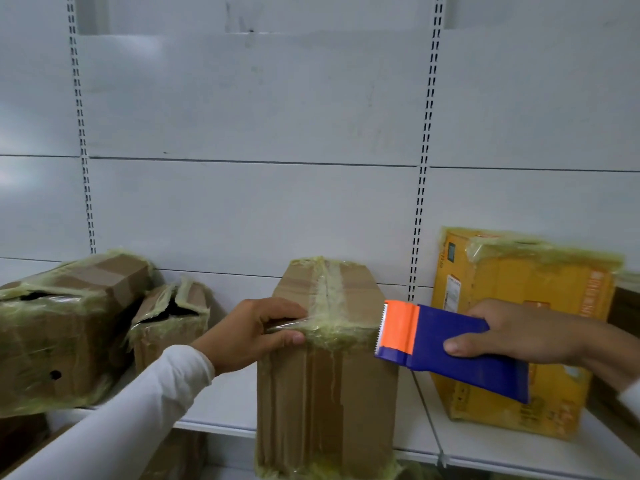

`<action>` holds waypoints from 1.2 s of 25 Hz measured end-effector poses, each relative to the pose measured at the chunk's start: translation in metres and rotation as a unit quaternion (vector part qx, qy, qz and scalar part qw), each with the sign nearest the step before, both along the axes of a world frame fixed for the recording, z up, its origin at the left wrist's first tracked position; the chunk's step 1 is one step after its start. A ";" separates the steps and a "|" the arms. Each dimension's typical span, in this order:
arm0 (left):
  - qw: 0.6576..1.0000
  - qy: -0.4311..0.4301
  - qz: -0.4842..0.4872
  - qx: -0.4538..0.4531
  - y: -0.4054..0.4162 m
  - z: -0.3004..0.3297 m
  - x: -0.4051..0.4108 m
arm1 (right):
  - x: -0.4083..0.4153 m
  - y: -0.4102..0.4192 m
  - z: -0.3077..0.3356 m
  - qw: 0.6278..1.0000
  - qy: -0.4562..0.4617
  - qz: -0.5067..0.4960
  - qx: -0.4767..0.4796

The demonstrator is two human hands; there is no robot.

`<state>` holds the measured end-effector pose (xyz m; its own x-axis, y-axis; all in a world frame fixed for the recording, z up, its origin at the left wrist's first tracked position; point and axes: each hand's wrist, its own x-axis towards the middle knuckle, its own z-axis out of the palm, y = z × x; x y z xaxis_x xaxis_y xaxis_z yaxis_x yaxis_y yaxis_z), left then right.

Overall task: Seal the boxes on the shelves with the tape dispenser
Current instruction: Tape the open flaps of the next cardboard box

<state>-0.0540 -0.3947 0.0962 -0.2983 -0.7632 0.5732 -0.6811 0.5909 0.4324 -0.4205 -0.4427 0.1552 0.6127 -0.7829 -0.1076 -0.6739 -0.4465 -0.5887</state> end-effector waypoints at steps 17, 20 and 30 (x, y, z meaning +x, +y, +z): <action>0.919 -0.376 0.068 -0.099 -0.025 0.011 -0.049 | -0.036 -0.006 0.005 0.999 0.001 0.040 -0.008; 0.925 -0.353 0.075 -0.116 -0.025 0.011 -0.054 | -0.048 -0.001 0.001 0.999 0.038 -0.002 -0.023; 0.928 -0.344 0.098 -0.104 -0.024 0.011 -0.065 | 0.017 -0.012 -0.030 0.921 0.231 -0.122 -0.290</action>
